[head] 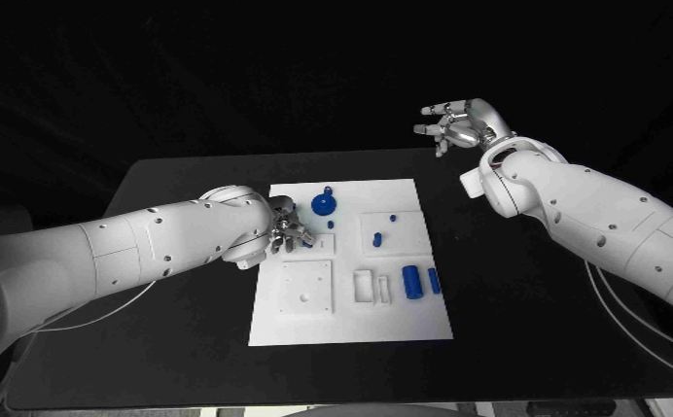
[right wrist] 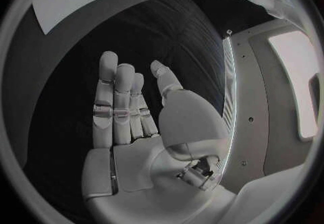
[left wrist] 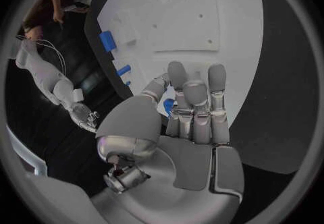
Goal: Assemble the parts on the task board
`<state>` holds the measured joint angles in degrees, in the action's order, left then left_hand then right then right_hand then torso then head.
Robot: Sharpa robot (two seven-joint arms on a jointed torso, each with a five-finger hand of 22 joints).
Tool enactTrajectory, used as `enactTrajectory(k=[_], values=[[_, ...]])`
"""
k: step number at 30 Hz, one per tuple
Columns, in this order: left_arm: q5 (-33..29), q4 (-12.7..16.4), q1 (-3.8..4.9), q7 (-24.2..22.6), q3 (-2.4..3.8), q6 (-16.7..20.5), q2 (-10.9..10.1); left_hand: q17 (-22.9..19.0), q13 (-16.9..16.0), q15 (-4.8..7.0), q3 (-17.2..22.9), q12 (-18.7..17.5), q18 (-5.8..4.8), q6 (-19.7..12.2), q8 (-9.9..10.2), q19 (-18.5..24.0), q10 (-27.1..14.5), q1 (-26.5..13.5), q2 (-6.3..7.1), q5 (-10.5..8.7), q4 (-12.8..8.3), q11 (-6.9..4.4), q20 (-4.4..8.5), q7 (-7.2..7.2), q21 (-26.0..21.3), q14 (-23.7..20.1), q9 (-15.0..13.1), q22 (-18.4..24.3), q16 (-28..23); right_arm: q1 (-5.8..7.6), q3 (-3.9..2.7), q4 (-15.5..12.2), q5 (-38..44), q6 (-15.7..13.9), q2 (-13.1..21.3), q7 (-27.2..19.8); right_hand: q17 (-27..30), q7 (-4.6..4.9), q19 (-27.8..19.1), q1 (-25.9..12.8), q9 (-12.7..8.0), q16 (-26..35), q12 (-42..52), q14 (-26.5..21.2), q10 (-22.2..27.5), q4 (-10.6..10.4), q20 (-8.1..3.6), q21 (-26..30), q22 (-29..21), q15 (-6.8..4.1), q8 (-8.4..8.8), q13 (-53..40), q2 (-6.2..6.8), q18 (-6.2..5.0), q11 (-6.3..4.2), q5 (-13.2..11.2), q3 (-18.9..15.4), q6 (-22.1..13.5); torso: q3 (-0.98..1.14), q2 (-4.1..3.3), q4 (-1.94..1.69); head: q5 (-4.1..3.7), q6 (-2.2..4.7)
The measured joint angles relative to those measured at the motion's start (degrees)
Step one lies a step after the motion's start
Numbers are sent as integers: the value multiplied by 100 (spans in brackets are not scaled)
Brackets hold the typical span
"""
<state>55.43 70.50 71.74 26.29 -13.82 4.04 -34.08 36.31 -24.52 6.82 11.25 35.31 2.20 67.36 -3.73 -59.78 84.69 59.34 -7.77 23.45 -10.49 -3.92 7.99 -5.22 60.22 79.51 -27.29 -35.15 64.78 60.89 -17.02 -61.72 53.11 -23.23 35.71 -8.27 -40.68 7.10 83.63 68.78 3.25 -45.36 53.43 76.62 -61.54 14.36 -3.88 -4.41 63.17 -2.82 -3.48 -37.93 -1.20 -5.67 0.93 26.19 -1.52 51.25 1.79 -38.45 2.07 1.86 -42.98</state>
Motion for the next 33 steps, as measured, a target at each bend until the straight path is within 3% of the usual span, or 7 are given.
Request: enactTrajectory(k=[4, 5, 6, 8, 33], values=[[20, 0, 0, -1, 0, -48, 0, 82, -50, -1, 81, 34, 0, 0, 0, 0, 0, -36, -36, -70, 37, 0, 0, 0, 0, 0, 8, 0, 63, 0, 0, 2, 1, 2, -3, 0, 0, 8, 0, 0, 0, 0, 0, 0, 0, 35, 0, 0, -4, 0, 0, 5, 0, 0, 0, 119, 35, 14, 2, 0, 0, 4, -4], [23, 0, 0, -1, 0, -60, 0, 95, -72, -1, 247, 34, -1, 0, 0, 2, 0, -80, -36, -247, 17, 0, -2, 0, 3, 0, 34, -3, 68, 0, 0, 2, 1, 2, -4, 0, 0, 8, 0, 0, 0, 0, 0, 0, 0, 37, 0, 0, -4, 0, 0, 8, 0, 0, 0, 141, 37, 15, 2, 0, 0, 5, -4], [26, 0, 0, 0, 0, -71, 0, 111, -108, -1, 715, 34, 0, 0, -2, 12, 0, -299, 37, -358, -49, 0, -12, 0, 25, -1, 56, -10, 85, 0, 0, 3, 1, 3, -5, 0, 0, 7, 0, 0, 0, 0, 0, 0, 0, 52, 0, 0, -4, 0, 0, 8, 0, 0, 0, 155, 52, 15, 3, 0, 0, 5, -5], [34, -4, 0, 2, 0, -96, -2, 139, -133, -8, 949, 34, 0, 0, -22, 12, 0, -420, 82, -400, -71, 0, -12, 0, 41, -7, 74, -21, 85, 0, 0, 3, 1, 5, -8, 0, 0, 7, 0, 0, 0, 0, 0, 0, 0, 66, 0, 0, -4, 0, 0, 10, 0, 0, 0, 182, 66, 16, 3, 0, 0, 5, -7], [64, -47, 5, 5, 3, -132, 44, 126, -146, -10, 948, 34, 0, 19, -22, 11, 9, -452, 114, -466, -50, 12, -11, 20, 41, -7, 57, -19, 84, -9, 0, -1, 6, 36, -28, 4, 5, 3, 0, -23, 0, 0, 0, 1, 1, 131, 0, 0, -3, 0, 0, 15, -23, 1, -1, 249, 163, 18, 3, -1, 3, -26, -7]])
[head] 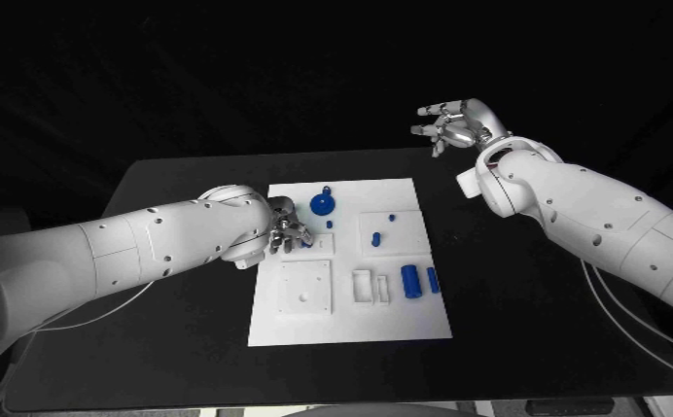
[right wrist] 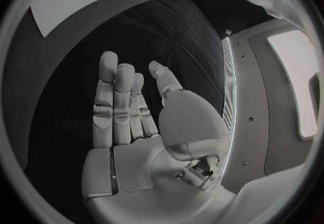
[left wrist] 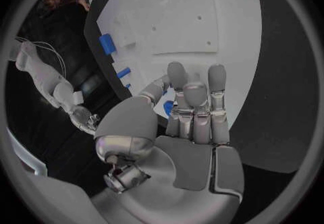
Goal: Assemble the parts on the task board
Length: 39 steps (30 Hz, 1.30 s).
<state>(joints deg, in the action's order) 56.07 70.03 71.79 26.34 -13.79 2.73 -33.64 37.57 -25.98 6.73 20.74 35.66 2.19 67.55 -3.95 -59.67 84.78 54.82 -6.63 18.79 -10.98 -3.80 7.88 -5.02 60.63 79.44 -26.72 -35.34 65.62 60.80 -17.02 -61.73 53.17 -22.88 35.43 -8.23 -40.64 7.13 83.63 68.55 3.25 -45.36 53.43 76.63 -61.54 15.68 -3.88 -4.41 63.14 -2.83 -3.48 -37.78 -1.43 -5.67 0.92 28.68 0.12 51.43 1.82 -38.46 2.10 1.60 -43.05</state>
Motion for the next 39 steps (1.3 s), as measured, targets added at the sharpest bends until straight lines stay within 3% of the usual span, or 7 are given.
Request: enactTrajectory(k=[3, 9, 13, 17, 21, 24, 39], values=[[2, -13, 4, -2, 3, 4, 14, 3, 0, 0, -8, 0, 0, 1, 0, 0, 0, 0, -2, 0, 7, 0, 0, 1, 0, 0, -2, 0, 0, -1, 0, -1, 2, 4, -2, 1, 0, 0, 0, 0, 0, 0, 0, 0, 19, 7, 0, 0, 0, 0, 0, 0, 0, 0, -19, 0, 7, 0, -1, -1, 0, -6, 0], [4, -34, 9, -11, 8, 9, 43, 35, -13, -1, -71, 0, 0, 27, 0, 0, 1, -24, -33, -234, 112, 1, 0, 27, 0, 0, -8, 0, 27, -2, 0, -2, 5, 13, -7, 2, 0, 0, 0, 0, 0, 0, 0, 0, 20, 7, 0, 0, 0, 0, 0, 5, 0, 0, -20, 39, 38, 0, 0, -1, 0, -15, -9], [4, -37, 11, -18, 9, 10, 57, 51, -20, 12, -98, 0, 0, 33, 0, 0, 2, -1, -56, -268, 140, 2, 0, 33, 0, 12, -8, 1, 27, -4, 0, 1, 6, 20, -13, 2, 0, -1, 0, 0, 0, 0, 0, 0, 20, 7, 0, 0, 0, 0, 0, 5, 0, 0, -20, 39, 38, 0, 0, -1, 0, -24, -14], [6, -39, 11, -21, 9, 5, 60, 61, -20, 14, -99, 0, 0, 53, 1, 0, 21, 14, -71, -267, 140, 21, 0, 52, 0, 31, -12, 1, 49, -7, 0, 5, 8, 27, -18, 2, -1, -1, 0, 0, 0, 0, 0, 0, 20, 7, 0, 0, 0, 0, 0, 5, 0, 0, -20, 39, 38, 0, 1, -1, -2, -26, -18], [10, -39, 11, -21, 9, -2, 59, 70, -31, 14, -78, 0, 0, 54, 20, 0, 21, 46, -53, -79, 119, 21, 0, 52, 0, 32, -12, -10, 49, -10, 0, 8, 9, 32, -19, 2, -1, -1, 0, 0, 0, 0, 0, 0, 20, 7, 0, 0, 0, 0, 0, 4, 0, 0, -20, 39, 38, 0, 1, 1, -3, -32, -22], [15, -41, 9, -21, 8, -8, 55, 80, -52, 14, -18, 0, 0, 53, 30, -180, 39, 46, -54, -12, 59, 3, -10, 51, -273, 32, -13, -25, 84, -12, 0, 8, 9, 37, -20, 2, -1, -1, 0, 0, 0, 0, 0, 0, 20, 7, 0, 0, 1, 0, 0, 4, 0, 0, -20, 39, 38, 0, 1, 1, -3, -33, -23], [21, -61, 8, -19, 11, -47, 48, 170, -86, 12, 9, 51, 0, 54, 11, -456, 40, 144, 32, 49, 30, 3, -2, 52, -1138, 31, -55, -1231, 186, -35, 0, 22, 11, 60, -24, 2, -1, -2, 0, -30, 0, 0, 0, 0, 20, -2, 0, 0, 1, 0, 0, 4, 31, 0, -19, 39, 78, 0, -4, 0, -2, -35, -36]])
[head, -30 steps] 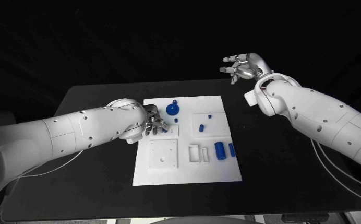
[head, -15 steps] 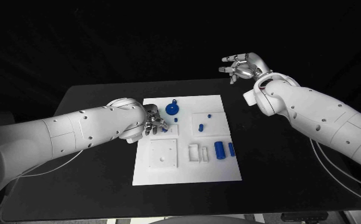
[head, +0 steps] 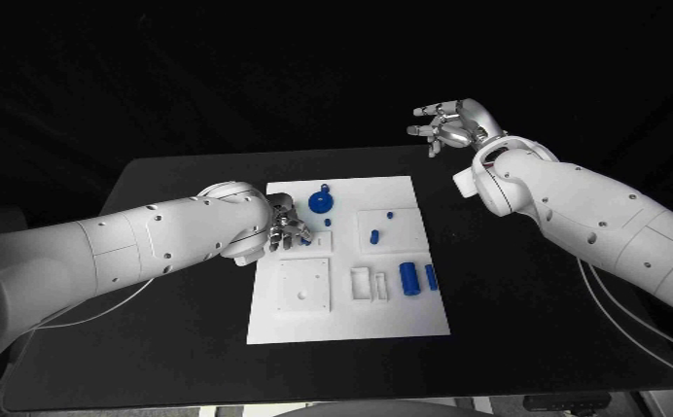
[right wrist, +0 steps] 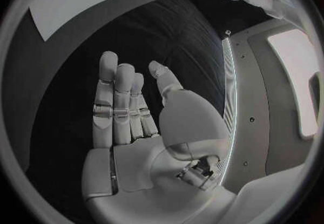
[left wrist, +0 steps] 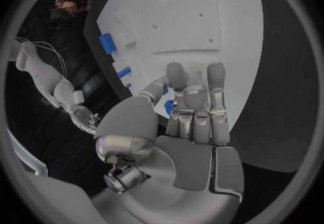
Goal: Assemble the parts on the task board
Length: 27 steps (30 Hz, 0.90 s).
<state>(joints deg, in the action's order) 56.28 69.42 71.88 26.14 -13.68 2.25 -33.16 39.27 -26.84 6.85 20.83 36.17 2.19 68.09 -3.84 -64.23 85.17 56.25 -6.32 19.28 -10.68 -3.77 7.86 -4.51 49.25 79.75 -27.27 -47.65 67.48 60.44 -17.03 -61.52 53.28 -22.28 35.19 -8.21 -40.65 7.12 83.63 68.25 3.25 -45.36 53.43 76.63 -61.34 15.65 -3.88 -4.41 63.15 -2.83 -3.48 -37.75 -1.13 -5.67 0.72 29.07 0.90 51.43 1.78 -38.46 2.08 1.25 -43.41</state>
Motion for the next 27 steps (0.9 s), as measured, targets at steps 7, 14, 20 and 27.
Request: enactTrajectory(k=[7, 14, 20, 27], values=[[0, -3, -3, 0, -1, -29, -9, 28, -15, -1, 0, 0, -64, 0, 12, -131, 0, 2, -1, 6, 0, 0, -7, 0, -369, 0, -12, -502, 36, -4, 0, 2, 1, 5, 0, 0, 0, 0, 0, 0, 0, 0, 0, 0, 0, 0, 0, 0, 0, 0, 0, 0, 0, 1, 0, 0, 0, 0, 0, 1, -7, -7, -6], [0, -7, -3, 0, -1, -50, -16, 78, -40, -1, 2, 54, -63, 0, -11, -252, 0, 8, 4, 47, -4, 0, -7, 0, -746, -1, -57, -977, 81, -12, 0, 6, 1, 10, -4, 0, 0, 0, 0, 0, 0, 0, 0, 0, -1, 0, 0, 0, 0, 0, 0, 0, 0, 0, 0, 0, 0, 0, 1, 2, -5, 1, -7], [0, -11, -3, -1, -1, -60, -19, 141, -67, -1, -12, 66, -61, 0, -11, -345, 0, 8, 4, 96, -20, 0, 3, 0, -950, -1, -115, -1267, 148, -15, 0, 11, 2, 13, -7, 0, 0, -1, 0, 0, 0, 0, 0, 0, -1, 0, 0, 0, 0, 0, 0, -1, 0, 0, 1, 0, 0, 0, 3, 2, -3, 10, 3], [-2, -16, -3, -3, 1, -69, -19, 167, -92, 0, -12, 93, -55, 0, -10, -552, 0, 9, 5, 96, -21, 0, 2, 0, -1469, 1, -145, -1863, 176, -20, 0, 13, 2, 16, -13, 0, 0, -1, 0, 0, 0, 0, 0, 0, -1, 0, 0, 0, 0, 0, 0, -1, 0, 0, 1, 0, 0, 0, 3, 2, -3, 5, 6]])
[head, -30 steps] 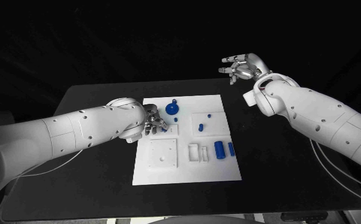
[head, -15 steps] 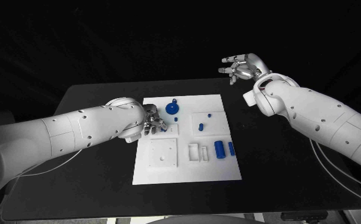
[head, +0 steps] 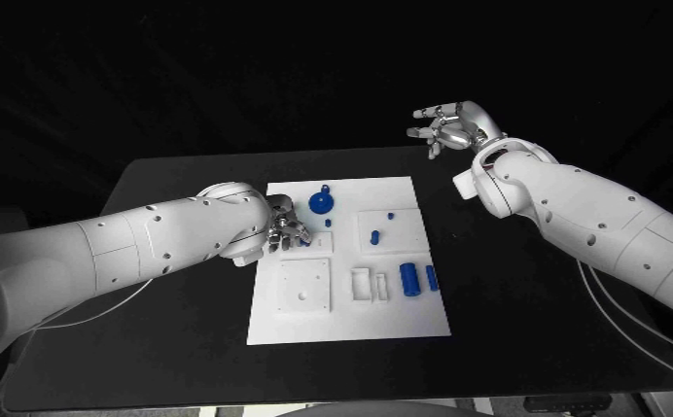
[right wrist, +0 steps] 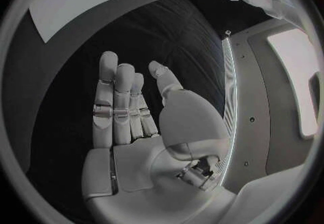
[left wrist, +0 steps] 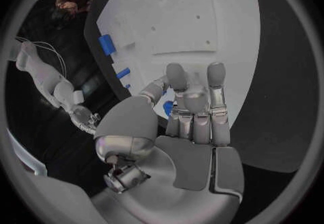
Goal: Assemble the parts on the task board
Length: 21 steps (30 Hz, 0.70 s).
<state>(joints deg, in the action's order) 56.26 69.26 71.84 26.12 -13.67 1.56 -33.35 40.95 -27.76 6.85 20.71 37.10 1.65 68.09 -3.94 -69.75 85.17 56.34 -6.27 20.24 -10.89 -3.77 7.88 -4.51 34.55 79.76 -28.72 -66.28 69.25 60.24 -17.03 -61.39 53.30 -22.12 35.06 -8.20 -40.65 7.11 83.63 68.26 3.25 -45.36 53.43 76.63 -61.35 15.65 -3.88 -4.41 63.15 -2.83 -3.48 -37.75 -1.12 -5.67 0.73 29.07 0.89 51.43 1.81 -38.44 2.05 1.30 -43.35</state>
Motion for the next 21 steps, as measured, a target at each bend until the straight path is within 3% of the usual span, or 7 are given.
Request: enactTrajectory(k=[14, 17, 21], values=[[-12, -13, 0, -5, 4, -75, 2, 89, -42, 11, -8, 67, 8, 0, -23, -243, 0, 0, 0, 82, -8, 0, -20, 0, -717, 31, -71, -784, 82, -9, 0, 10, 1, 5, -7, 0, 0, 0, 0, 0, 0, 22, 0, 0, 0, 0, 0, 0, 0, 0, 0, -1, 0, 0, 0, 0, 0, 0, 0, -1, 3, -10, -13], [-16, -13, 0, -6, 7, -100, 1, 105, -47, 10, -8, 67, -79, 0, -23, -305, 0, 0, 0, 82, -8, 0, 0, 0, -830, 30, -103, -862, 82, -11, 0, 13, 1, 6, -9, 0, 0, -1, 0, 0, 0, 22, 0, 0, 0, 0, 0, 0, 0, 0, 0, -1, 0, 0, 0, 0, 0, 0, 0, -1, 2, -14, -18], [-21, -10, 1, -7, 11, -126, -5, 106, -47, 10, -8, 66, -79, 0, -23, -305, 0, 0, 0, 82, -8, 0, 0, 0, -833, 31, -105, -867, 82, -16, 0, 21, 1, 8, -16, 0, 0, -1, 0, 0, 0, 22, 0, 0, 0, 0, 0, 0, 0, 0, 0, -1, 0, 0, 0, 0, 0, 0, 0, -2, 0, -15, -23]])
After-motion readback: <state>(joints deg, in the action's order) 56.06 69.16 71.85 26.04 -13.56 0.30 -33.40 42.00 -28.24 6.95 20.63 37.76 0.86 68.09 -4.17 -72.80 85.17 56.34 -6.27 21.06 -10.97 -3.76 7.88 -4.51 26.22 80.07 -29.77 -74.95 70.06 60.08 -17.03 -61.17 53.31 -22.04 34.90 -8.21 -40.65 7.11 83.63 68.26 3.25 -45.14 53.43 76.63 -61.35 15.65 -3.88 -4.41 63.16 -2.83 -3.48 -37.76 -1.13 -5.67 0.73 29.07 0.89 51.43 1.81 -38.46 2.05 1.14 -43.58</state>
